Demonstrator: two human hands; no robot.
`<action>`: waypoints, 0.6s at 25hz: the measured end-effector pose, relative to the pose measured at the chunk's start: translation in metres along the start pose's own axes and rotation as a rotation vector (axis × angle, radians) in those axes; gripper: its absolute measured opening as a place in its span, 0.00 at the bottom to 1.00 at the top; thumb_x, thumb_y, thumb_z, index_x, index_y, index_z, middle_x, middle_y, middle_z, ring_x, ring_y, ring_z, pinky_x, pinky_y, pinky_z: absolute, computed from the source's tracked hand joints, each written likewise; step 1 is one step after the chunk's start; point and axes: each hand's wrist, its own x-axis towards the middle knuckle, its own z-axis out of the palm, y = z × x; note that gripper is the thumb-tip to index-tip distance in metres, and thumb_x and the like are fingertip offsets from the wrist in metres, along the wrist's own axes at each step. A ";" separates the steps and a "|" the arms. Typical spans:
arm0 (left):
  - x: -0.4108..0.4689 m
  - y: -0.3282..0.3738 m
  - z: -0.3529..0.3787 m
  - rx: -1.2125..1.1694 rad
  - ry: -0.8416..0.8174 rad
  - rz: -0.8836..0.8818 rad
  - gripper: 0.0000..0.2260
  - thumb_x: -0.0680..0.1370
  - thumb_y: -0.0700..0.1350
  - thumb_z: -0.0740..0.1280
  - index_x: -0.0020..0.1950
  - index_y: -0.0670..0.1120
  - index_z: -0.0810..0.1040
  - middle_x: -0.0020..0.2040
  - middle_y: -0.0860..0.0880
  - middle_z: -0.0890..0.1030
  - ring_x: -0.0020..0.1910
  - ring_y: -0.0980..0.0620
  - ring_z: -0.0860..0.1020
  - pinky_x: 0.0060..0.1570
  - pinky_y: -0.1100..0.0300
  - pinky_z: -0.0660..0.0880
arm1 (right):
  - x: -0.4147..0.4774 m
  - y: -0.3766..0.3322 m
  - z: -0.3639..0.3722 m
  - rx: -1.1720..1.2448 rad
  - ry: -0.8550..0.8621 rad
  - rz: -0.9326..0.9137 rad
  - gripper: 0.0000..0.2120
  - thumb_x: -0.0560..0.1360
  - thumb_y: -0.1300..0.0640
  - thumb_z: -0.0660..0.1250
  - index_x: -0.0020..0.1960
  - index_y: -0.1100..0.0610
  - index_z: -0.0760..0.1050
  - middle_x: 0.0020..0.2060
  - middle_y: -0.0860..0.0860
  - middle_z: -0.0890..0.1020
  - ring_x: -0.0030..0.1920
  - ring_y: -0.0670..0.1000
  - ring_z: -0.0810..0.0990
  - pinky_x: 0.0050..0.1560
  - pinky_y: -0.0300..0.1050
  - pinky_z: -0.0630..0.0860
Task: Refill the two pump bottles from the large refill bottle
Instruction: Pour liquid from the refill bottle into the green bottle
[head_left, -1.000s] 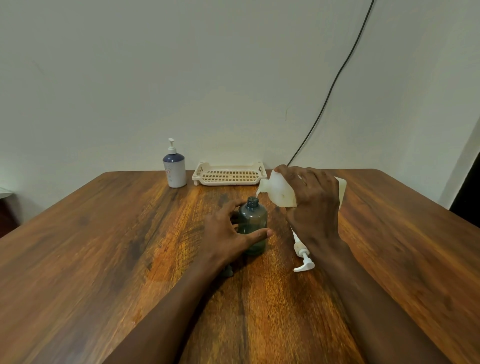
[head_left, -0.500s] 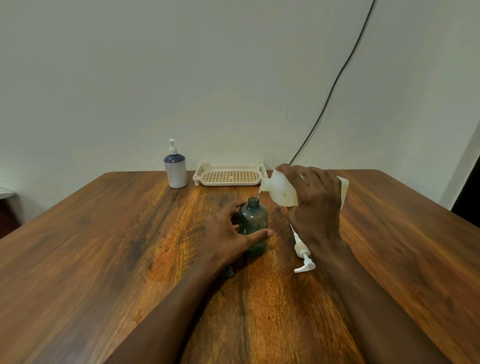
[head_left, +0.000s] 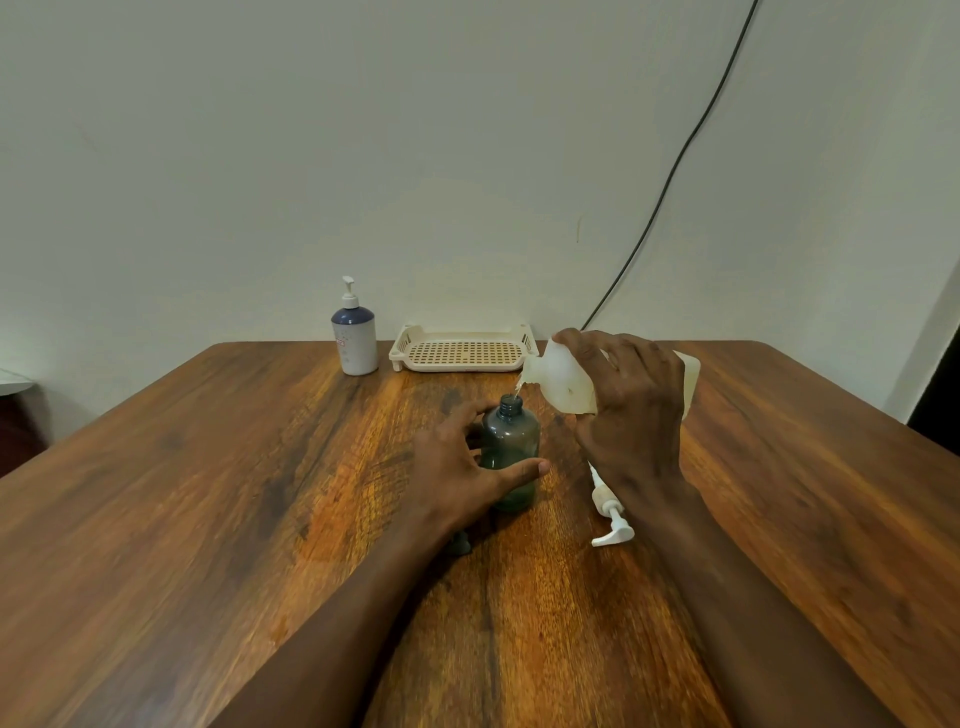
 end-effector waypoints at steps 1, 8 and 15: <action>0.000 0.000 0.000 -0.001 -0.004 -0.001 0.44 0.61 0.70 0.78 0.72 0.54 0.73 0.65 0.51 0.81 0.54 0.64 0.76 0.46 0.83 0.70 | 0.000 0.000 0.000 0.001 0.000 0.002 0.43 0.60 0.60 0.85 0.72 0.52 0.73 0.62 0.60 0.82 0.60 0.64 0.80 0.62 0.70 0.75; 0.000 0.000 0.000 -0.007 -0.009 0.000 0.44 0.61 0.71 0.77 0.72 0.55 0.73 0.65 0.51 0.81 0.52 0.66 0.75 0.46 0.82 0.70 | 0.001 0.000 0.000 -0.003 0.002 -0.010 0.45 0.59 0.60 0.84 0.73 0.50 0.70 0.62 0.59 0.82 0.60 0.64 0.80 0.63 0.67 0.75; 0.000 0.001 0.000 -0.005 -0.012 0.001 0.43 0.62 0.68 0.79 0.73 0.53 0.73 0.66 0.51 0.81 0.57 0.60 0.77 0.47 0.80 0.72 | 0.001 0.000 0.002 -0.004 0.002 -0.017 0.46 0.59 0.60 0.85 0.73 0.48 0.68 0.62 0.59 0.82 0.60 0.63 0.80 0.63 0.66 0.75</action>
